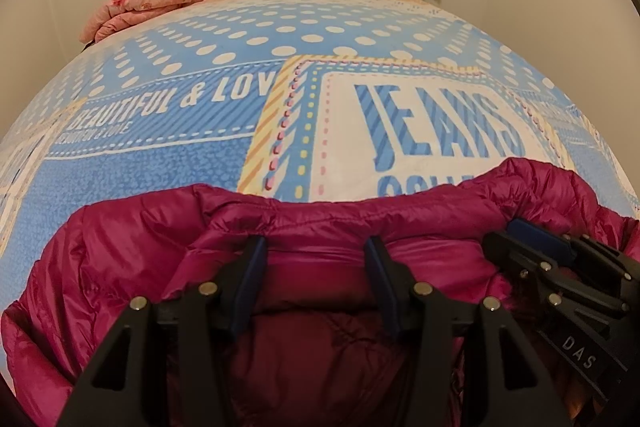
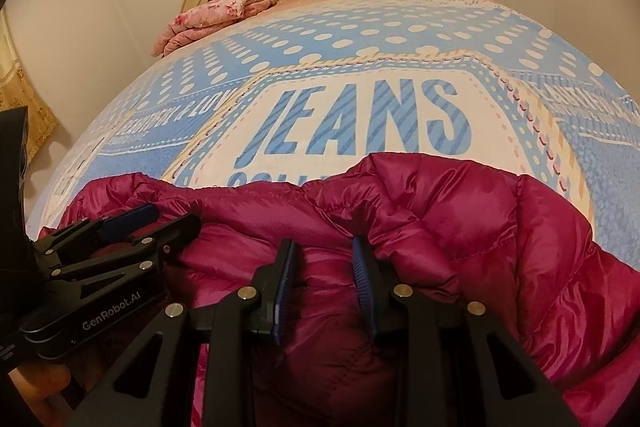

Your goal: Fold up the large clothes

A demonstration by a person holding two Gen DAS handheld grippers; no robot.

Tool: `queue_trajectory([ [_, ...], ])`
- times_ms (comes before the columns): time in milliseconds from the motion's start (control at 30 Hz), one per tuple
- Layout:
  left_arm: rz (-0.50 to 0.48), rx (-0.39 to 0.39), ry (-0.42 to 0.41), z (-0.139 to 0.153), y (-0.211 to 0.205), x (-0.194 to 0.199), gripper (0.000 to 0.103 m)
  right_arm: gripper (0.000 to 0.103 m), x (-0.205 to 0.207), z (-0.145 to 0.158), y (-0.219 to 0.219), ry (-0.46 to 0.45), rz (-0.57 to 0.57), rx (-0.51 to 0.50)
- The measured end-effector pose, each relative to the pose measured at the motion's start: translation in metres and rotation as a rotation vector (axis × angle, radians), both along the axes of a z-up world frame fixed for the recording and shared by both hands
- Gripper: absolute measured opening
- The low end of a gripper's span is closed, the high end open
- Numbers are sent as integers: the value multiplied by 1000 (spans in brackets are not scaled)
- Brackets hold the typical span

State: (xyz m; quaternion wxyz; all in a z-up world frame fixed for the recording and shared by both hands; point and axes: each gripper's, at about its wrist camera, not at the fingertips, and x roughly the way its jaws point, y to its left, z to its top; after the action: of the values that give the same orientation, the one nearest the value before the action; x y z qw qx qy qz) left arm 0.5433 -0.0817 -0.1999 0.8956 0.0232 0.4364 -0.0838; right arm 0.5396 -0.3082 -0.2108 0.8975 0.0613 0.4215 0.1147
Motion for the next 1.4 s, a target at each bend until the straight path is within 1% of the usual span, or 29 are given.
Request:
queue_trajectory([
  [133,0,13,-3,0,-1,0,55,31,0,0,4,-3,-2,-26],
  [1100,-1,32,-6,-1,-4,0,56,31,-1,1,3,-5,-2,-20],
  [1167,-5,39,-3,0,-5,0,56,32,0,1,1,-3,0,0],
  [1233,-12,35,6,9,0,-2,57,33,0,2,-6,0,11,61],
  [1267,-11,46,-5,16,3,-6,57,37,0,4,-10,4,22,95],
  [1300,-7,50,-25,25,7,-13,58,44,-1,8,-13,16,69,113],
  [1333,-3,39,-50,37,13,-23,61,49,-5,14,-12,24,116,94],
  [1367,-2,18,-82,49,21,-36,73,64,-13,22,-14,19,137,84],
  [1400,-4,-2,-116,61,29,-49,86,87,-19,29,-16,14,151,88],
])
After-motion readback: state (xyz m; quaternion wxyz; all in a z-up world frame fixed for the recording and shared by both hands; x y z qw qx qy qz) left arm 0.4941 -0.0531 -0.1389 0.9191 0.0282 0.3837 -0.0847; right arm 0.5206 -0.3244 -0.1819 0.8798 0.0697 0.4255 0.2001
